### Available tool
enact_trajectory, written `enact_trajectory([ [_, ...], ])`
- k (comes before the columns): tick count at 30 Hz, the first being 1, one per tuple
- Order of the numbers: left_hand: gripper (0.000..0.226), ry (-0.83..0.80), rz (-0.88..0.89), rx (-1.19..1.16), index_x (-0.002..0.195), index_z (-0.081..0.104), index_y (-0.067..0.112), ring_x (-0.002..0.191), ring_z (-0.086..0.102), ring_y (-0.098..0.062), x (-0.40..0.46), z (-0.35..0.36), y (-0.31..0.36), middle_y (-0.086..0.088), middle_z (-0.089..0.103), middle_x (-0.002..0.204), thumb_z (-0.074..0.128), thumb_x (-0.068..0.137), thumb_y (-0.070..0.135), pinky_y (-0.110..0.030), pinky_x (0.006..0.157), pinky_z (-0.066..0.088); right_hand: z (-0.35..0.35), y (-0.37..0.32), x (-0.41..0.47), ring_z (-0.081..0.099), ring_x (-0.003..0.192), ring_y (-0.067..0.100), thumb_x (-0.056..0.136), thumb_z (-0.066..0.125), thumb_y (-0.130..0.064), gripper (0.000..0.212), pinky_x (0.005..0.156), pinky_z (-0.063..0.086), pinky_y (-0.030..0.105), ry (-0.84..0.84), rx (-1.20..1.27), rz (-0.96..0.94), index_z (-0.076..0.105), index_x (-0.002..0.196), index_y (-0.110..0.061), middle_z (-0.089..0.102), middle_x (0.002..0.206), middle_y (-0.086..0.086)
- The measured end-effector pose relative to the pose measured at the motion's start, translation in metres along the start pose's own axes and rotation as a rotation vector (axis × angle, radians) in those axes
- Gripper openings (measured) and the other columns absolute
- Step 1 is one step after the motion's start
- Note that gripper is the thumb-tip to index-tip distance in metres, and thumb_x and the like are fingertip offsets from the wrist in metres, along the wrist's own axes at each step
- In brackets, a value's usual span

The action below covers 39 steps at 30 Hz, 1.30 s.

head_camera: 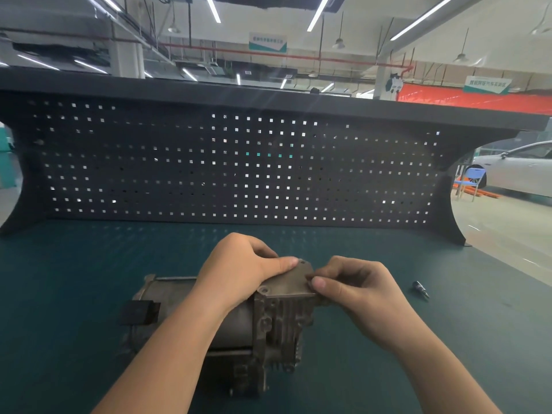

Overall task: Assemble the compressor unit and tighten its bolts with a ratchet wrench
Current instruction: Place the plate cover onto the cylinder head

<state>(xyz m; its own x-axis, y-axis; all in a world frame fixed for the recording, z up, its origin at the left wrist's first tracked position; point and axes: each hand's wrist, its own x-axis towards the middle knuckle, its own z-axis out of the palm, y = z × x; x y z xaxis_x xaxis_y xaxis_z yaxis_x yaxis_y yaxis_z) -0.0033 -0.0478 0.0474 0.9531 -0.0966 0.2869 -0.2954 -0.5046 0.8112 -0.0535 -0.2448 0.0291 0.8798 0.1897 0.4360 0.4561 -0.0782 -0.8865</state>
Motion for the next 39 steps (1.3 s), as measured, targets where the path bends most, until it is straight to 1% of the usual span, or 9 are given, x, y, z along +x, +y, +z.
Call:
enact_trajectory([
  [4, 0.034, 0.005, 0.001, 0.006, 0.071, 0.075, 0.030, 0.063, 0.067, 0.001, 0.001, 0.000, -0.001, 0.020, 0.071, 0.066, 0.081, 0.061, 0.062, -0.029, 0.069, 0.056, 0.001, -0.004, -0.003, 0.061, 0.075, 0.012, 0.075, 0.072, -0.037, 0.021, 0.069, 0.049, 0.021, -0.045, -0.045, -0.013, 0.077, 0.087, -0.020, 0.069, 0.079, 0.001],
  [10, 0.036, 0.008, 0.007, 0.025, 0.072, 0.075, 0.030, 0.063, 0.066, 0.002, 0.002, 0.000, -0.002, 0.021, 0.071, 0.066, 0.080, 0.060, 0.064, -0.029, 0.068, 0.056, 0.006, 0.000, 0.001, 0.056, 0.065, 0.013, 0.063, 0.080, -0.040, 0.027, 0.065, 0.048, 0.022, 0.009, 0.002, 0.013, 0.074, 0.077, -0.018, 0.062, 0.067, 0.000],
  [13, 0.036, 0.008, 0.002, 0.022, 0.071, 0.075, 0.030, 0.065, 0.068, 0.000, 0.002, 0.001, -0.002, 0.020, 0.071, 0.066, 0.080, 0.060, 0.064, -0.030, 0.070, 0.057, 0.003, 0.001, 0.000, 0.057, 0.073, 0.018, 0.072, 0.076, -0.039, 0.025, 0.072, 0.048, 0.030, -0.028, 0.004, 0.011, 0.074, 0.081, -0.016, 0.066, 0.075, 0.006],
  [17, 0.034, 0.019, 0.009, 0.021, 0.069, 0.074, 0.031, 0.061, 0.066, 0.001, 0.003, 0.002, -0.002, 0.020, 0.070, 0.064, 0.081, 0.060, 0.063, -0.028, 0.066, 0.054, 0.001, -0.002, -0.002, 0.055, 0.074, 0.016, 0.083, 0.067, -0.033, 0.019, 0.069, 0.047, 0.022, -0.083, -0.031, -0.013, 0.076, 0.091, -0.019, 0.064, 0.079, 0.003],
  [23, 0.038, 0.011, 0.006, 0.018, 0.069, 0.074, 0.032, 0.062, 0.066, 0.002, 0.001, 0.001, -0.001, 0.021, 0.070, 0.066, 0.078, 0.056, 0.067, -0.032, 0.069, 0.057, 0.009, 0.004, 0.001, 0.046, 0.063, 0.018, 0.058, 0.084, -0.036, 0.026, 0.060, 0.041, 0.022, -0.011, 0.151, 0.074, 0.065, 0.062, -0.020, 0.051, 0.071, 0.014],
  [27, 0.045, -0.001, 0.000, 0.004, 0.070, 0.075, 0.031, 0.066, 0.069, -0.002, -0.001, -0.001, 0.002, 0.019, 0.071, 0.065, 0.073, 0.050, 0.072, -0.037, 0.073, 0.059, 0.012, 0.006, 0.001, 0.046, 0.061, 0.017, 0.047, 0.092, -0.047, 0.042, 0.059, 0.042, 0.022, -0.038, 0.246, 0.087, 0.065, 0.064, -0.020, 0.051, 0.066, 0.008],
  [31, 0.038, -0.009, -0.010, 0.009, 0.070, 0.075, 0.032, 0.065, 0.069, -0.002, -0.002, -0.001, 0.003, 0.018, 0.071, 0.065, 0.077, 0.055, 0.067, -0.038, 0.074, 0.059, 0.010, 0.006, 0.000, 0.061, 0.074, 0.014, 0.063, 0.084, -0.046, 0.043, 0.065, 0.048, 0.023, -0.094, 0.258, 0.079, 0.076, 0.088, -0.012, 0.067, 0.078, -0.001],
  [35, 0.035, -0.006, -0.017, 0.009, 0.069, 0.074, 0.032, 0.066, 0.069, -0.002, -0.003, -0.001, 0.003, 0.019, 0.071, 0.066, 0.079, 0.058, 0.065, -0.038, 0.075, 0.059, 0.010, 0.010, 0.002, 0.060, 0.071, 0.019, 0.054, 0.089, -0.049, 0.046, 0.066, 0.049, 0.029, -0.036, 0.269, 0.075, 0.075, 0.074, -0.011, 0.065, 0.072, 0.002],
  [39, 0.034, -0.016, -0.002, 0.033, 0.071, 0.075, 0.030, 0.067, 0.069, -0.002, -0.003, -0.001, 0.004, 0.019, 0.071, 0.066, 0.080, 0.062, 0.062, -0.034, 0.073, 0.058, 0.009, 0.014, 0.003, 0.061, 0.071, 0.020, 0.055, 0.090, -0.047, 0.045, 0.067, 0.050, 0.031, -0.050, 0.284, 0.071, 0.074, 0.074, -0.010, 0.065, 0.071, 0.001],
])
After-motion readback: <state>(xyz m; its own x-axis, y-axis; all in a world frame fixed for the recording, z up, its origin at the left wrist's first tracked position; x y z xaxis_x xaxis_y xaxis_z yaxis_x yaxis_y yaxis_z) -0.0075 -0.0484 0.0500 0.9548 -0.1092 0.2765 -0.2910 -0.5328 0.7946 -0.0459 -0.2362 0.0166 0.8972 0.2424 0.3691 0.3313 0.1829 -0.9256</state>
